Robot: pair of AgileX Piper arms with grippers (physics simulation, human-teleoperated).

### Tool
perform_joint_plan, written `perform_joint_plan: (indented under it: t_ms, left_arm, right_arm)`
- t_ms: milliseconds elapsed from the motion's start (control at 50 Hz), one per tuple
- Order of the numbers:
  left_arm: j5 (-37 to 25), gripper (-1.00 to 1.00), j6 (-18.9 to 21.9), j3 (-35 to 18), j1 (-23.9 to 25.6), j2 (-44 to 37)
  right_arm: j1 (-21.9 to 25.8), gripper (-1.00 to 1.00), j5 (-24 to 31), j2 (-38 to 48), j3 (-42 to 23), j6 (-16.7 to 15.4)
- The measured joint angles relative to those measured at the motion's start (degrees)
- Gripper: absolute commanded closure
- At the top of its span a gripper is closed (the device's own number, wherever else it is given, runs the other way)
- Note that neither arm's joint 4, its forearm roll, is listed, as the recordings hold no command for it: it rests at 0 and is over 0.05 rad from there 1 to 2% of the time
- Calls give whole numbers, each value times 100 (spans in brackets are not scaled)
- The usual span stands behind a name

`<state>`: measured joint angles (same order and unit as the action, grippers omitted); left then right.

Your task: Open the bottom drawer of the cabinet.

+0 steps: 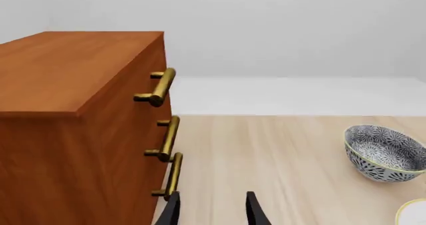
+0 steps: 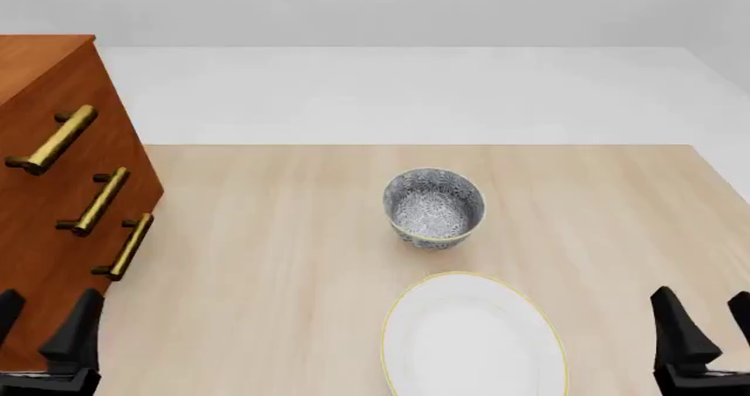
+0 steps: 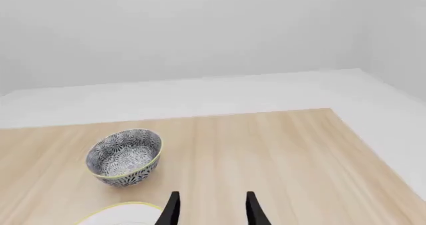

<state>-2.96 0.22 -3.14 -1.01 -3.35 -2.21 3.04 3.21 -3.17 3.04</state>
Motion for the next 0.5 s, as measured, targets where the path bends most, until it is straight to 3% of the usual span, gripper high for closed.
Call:
perform_joint_plan:
  t_ms: [260,500]
  left_arm:
    - [456,-100,302,214,18,2]
    - [886,-100,987,277,170,-426]
  right_arm:
    - [197,-100,-227,-201,209,-198]
    - [265,-100,-275,-271,256,-229]
